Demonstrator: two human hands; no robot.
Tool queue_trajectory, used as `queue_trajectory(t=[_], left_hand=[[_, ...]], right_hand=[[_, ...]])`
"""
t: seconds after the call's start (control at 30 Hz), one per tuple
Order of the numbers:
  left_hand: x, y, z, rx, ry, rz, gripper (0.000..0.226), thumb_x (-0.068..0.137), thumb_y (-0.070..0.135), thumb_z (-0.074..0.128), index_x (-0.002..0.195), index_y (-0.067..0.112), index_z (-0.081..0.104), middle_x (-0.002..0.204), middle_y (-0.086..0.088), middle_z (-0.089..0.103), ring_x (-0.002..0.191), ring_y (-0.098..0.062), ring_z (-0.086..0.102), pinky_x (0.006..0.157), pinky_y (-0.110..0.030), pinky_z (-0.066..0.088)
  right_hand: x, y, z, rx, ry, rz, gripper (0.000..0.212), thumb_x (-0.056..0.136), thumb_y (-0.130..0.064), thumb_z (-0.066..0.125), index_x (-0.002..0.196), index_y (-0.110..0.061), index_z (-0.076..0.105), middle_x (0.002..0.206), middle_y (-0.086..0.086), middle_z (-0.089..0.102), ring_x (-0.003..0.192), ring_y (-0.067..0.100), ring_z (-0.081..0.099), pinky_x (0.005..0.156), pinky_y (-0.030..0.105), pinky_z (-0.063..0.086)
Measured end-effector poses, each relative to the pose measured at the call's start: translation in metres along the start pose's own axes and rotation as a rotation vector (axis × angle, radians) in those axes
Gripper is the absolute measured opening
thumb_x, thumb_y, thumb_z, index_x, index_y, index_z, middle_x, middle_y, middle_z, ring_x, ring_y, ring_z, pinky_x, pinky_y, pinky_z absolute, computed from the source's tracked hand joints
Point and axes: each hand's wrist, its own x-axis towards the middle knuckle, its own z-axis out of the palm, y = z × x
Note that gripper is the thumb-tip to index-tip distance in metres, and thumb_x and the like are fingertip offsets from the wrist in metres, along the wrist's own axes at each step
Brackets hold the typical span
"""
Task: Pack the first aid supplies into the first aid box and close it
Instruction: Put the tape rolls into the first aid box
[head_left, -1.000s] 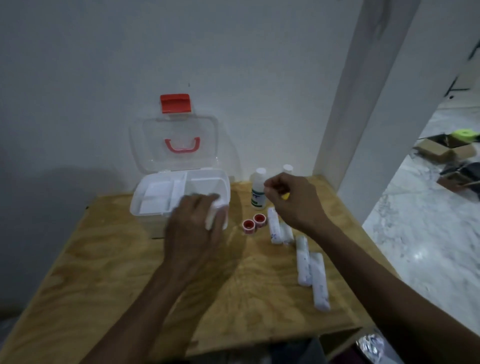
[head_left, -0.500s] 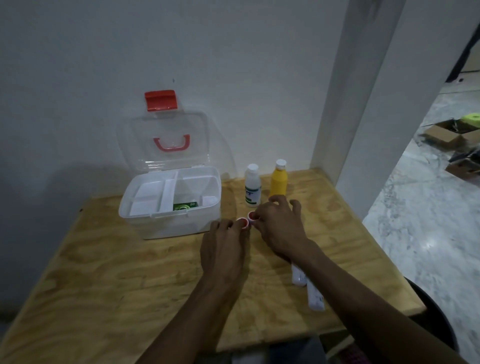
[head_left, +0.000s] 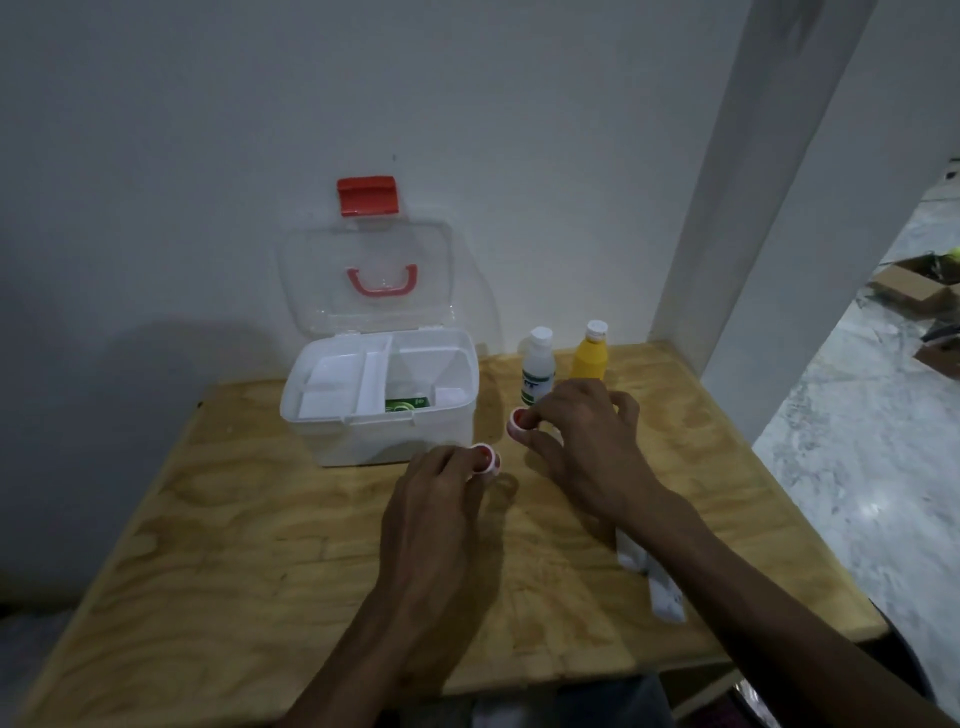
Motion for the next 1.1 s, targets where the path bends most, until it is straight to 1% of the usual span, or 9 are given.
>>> queue_trajectory(t=[0.13,0.33,0.5,0.6,0.7,0.8,0.9,1.03,1.1], left_hand=[[0.007,-0.024,-0.036,0.022,0.146,0.032,0.017,0.092,0.026,0.064,0.107,0.024,0.069,0.109,0.001,0.069,0.102,-0.019,0.061,0.082,-0.034,0.054],[0.044,-0.067,-0.094,0.076,0.294,-0.071,0.015,0.09,0.027,0.067,0.103,0.022,0.072,0.107,0.001,0.071,0.092,-0.02,0.063,0.076,-0.031,0.049],[0.089,-0.101,-0.12,0.181,0.253,-0.131,0.018,0.092,0.033,0.063,0.104,0.023,0.072,0.106,-0.003,0.072,0.09,-0.023,0.063,0.076,-0.037,0.052],[0.111,-0.108,-0.121,0.231,0.202,-0.15,0.022,0.092,0.034,0.064,0.106,0.021,0.074,0.108,-0.004,0.072,0.091,-0.024,0.066,0.071,-0.032,0.048],[0.127,-0.113,-0.115,0.272,0.163,-0.142,0.022,0.09,0.028,0.067,0.107,0.017,0.075,0.11,-0.009,0.071,0.092,-0.026,0.066,0.07,-0.031,0.046],[0.137,-0.123,-0.106,0.327,0.138,-0.162,0.022,0.087,0.025,0.071,0.107,0.018,0.076,0.112,-0.008,0.068,0.098,-0.024,0.059,0.075,-0.035,0.051],[0.143,-0.133,-0.099,0.381,0.105,-0.168,0.02,0.084,0.024,0.074,0.103,0.02,0.077,0.107,-0.007,0.065,0.099,-0.023,0.054,0.077,-0.036,0.049],[0.148,-0.143,-0.093,0.405,0.088,-0.162,0.016,0.082,0.026,0.076,0.098,0.025,0.078,0.099,-0.007,0.067,0.096,-0.025,0.056,0.081,-0.04,0.049],[0.151,-0.147,-0.092,0.387,0.069,-0.179,0.015,0.082,0.03,0.076,0.096,0.025,0.079,0.099,-0.007,0.069,0.092,-0.025,0.06,0.085,-0.041,0.051]], right_hand=[[0.022,-0.039,-0.003,0.084,0.039,-0.078,0.016,0.09,-0.043,0.063,0.091,-0.029,0.071,0.103,-0.008,0.067,0.114,0.016,0.048,0.09,0.038,0.023],[0.075,-0.089,0.028,0.094,-0.001,-0.156,0.016,0.094,-0.041,0.059,0.096,-0.031,0.071,0.11,-0.007,0.068,0.113,0.017,0.048,0.092,0.043,0.029],[0.121,-0.12,0.053,0.038,-0.021,-0.188,0.017,0.094,-0.038,0.061,0.097,-0.027,0.074,0.106,-0.002,0.069,0.111,0.02,0.05,0.095,0.045,0.03],[0.145,-0.128,0.073,-0.004,-0.069,-0.186,0.017,0.092,-0.037,0.064,0.098,-0.026,0.075,0.102,0.0,0.069,0.11,0.023,0.053,0.097,0.048,0.032],[0.159,-0.133,0.087,-0.035,-0.123,-0.199,0.017,0.09,-0.036,0.067,0.1,-0.025,0.076,0.101,-0.001,0.07,0.108,0.023,0.055,0.096,0.049,0.035],[0.166,-0.135,0.094,-0.059,-0.164,-0.213,0.018,0.09,-0.033,0.068,0.104,-0.025,0.075,0.105,0.002,0.067,0.111,0.024,0.052,0.098,0.049,0.034],[0.17,-0.136,0.095,-0.089,-0.227,-0.212,0.022,0.091,-0.035,0.066,0.108,-0.024,0.074,0.111,0.004,0.062,0.116,0.026,0.046,0.098,0.048,0.031],[0.172,-0.136,0.096,-0.1,-0.28,-0.204,0.023,0.09,-0.036,0.066,0.108,-0.023,0.074,0.116,0.005,0.06,0.118,0.026,0.043,0.098,0.047,0.03],[0.172,-0.137,0.097,-0.11,-0.298,-0.203,0.023,0.09,-0.035,0.066,0.108,-0.023,0.075,0.118,0.004,0.06,0.12,0.027,0.042,0.1,0.048,0.029]])
